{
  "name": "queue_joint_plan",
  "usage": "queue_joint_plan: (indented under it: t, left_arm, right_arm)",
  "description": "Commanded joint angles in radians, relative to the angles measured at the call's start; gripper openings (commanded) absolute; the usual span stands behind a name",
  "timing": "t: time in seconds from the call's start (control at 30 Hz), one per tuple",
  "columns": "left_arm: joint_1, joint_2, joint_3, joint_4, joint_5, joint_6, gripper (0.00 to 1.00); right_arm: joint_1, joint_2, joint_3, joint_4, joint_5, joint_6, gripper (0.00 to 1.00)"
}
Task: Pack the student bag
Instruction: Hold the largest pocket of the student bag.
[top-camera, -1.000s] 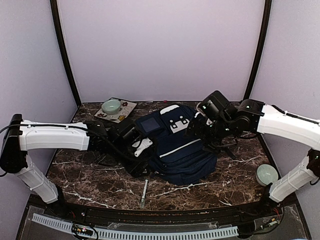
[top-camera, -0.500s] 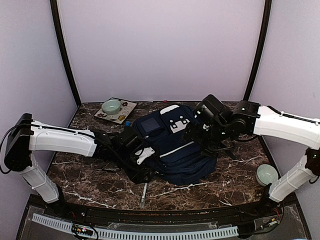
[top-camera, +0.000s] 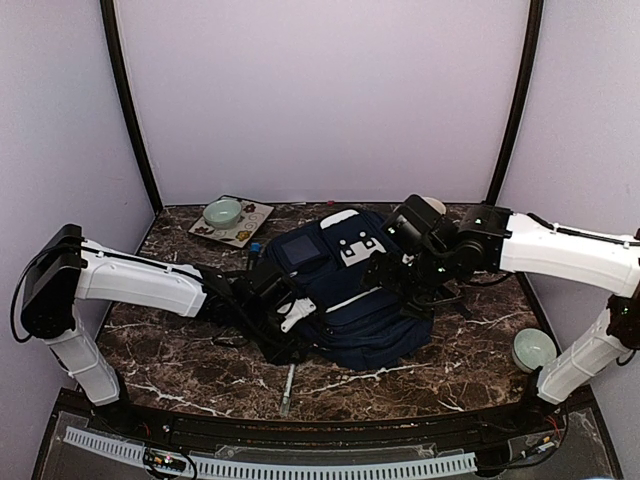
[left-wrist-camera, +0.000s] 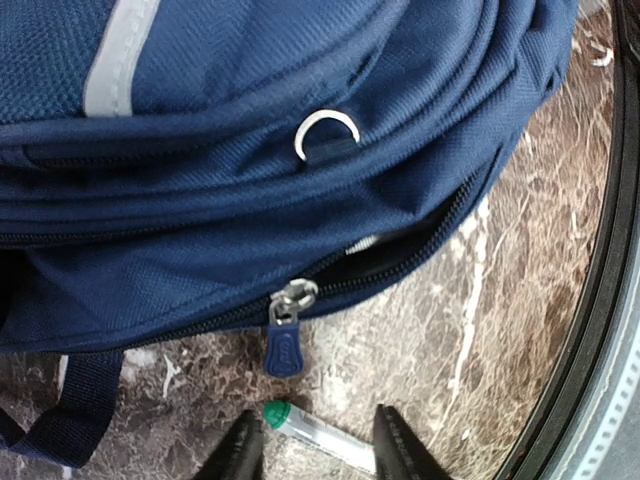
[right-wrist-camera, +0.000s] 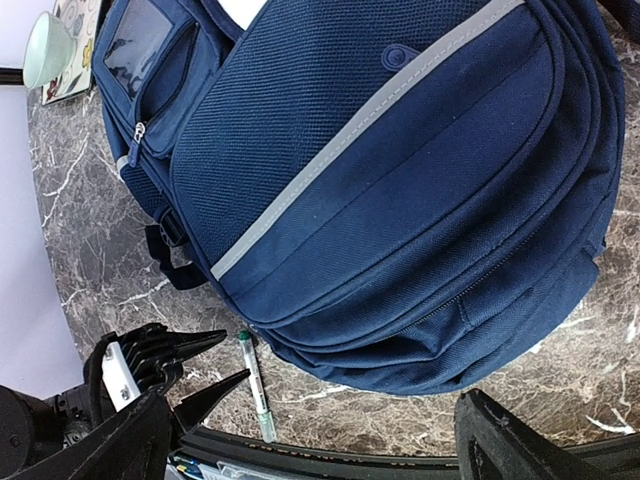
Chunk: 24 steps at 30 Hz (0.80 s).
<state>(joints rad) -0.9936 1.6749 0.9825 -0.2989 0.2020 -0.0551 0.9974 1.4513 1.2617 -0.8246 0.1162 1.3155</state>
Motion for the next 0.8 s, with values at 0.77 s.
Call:
queue_joint_plan:
  t: [0.77]
  left_arm:
    - [0.001,-0.073,-0.001,0.018,0.02,-0.011,0.0]
  right_arm:
    - [0.01,0.066,-0.053,0.04,-0.067,-0.052,1.0]
